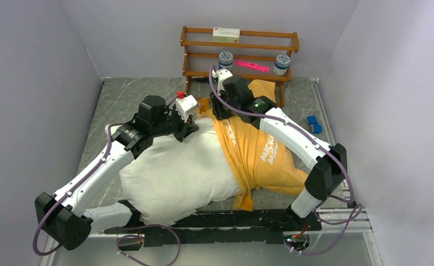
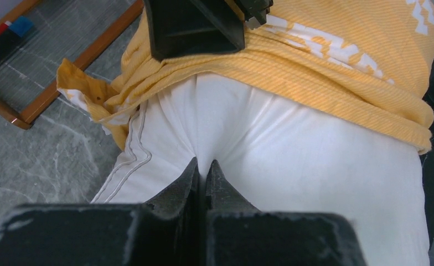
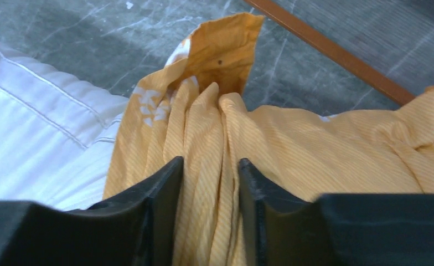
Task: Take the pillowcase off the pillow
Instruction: Remove the pillow from the pillowcase.
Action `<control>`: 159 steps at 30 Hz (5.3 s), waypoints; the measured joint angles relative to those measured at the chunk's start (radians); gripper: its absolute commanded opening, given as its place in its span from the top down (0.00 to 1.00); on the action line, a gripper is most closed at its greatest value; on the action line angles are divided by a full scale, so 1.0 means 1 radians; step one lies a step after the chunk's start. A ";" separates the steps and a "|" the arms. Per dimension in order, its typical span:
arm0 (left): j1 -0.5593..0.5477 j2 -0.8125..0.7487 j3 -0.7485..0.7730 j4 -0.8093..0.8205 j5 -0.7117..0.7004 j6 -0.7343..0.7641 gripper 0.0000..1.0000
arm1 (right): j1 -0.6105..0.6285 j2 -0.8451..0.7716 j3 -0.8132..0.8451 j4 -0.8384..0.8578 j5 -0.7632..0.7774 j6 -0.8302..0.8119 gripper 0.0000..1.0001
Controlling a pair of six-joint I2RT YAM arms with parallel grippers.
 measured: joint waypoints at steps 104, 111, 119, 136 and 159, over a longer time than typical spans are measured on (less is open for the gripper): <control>-0.326 -0.185 -0.123 -0.071 -0.186 0.103 0.10 | 0.232 -0.737 -0.778 0.000 0.176 0.436 0.23; -0.513 -0.148 -0.192 0.030 -0.331 0.167 0.04 | 0.237 -0.735 -0.822 0.035 0.223 0.444 0.23; -0.632 -0.097 -0.327 0.200 -0.528 0.312 0.03 | 0.237 -0.723 -0.849 0.075 0.243 0.441 0.23; -0.648 0.081 -0.428 0.502 -0.836 0.472 0.12 | 0.237 -0.671 -0.875 0.171 0.268 0.397 0.25; -0.539 0.119 -0.379 0.509 -0.792 0.367 0.95 | 0.113 -0.576 -0.874 0.251 0.281 0.347 0.53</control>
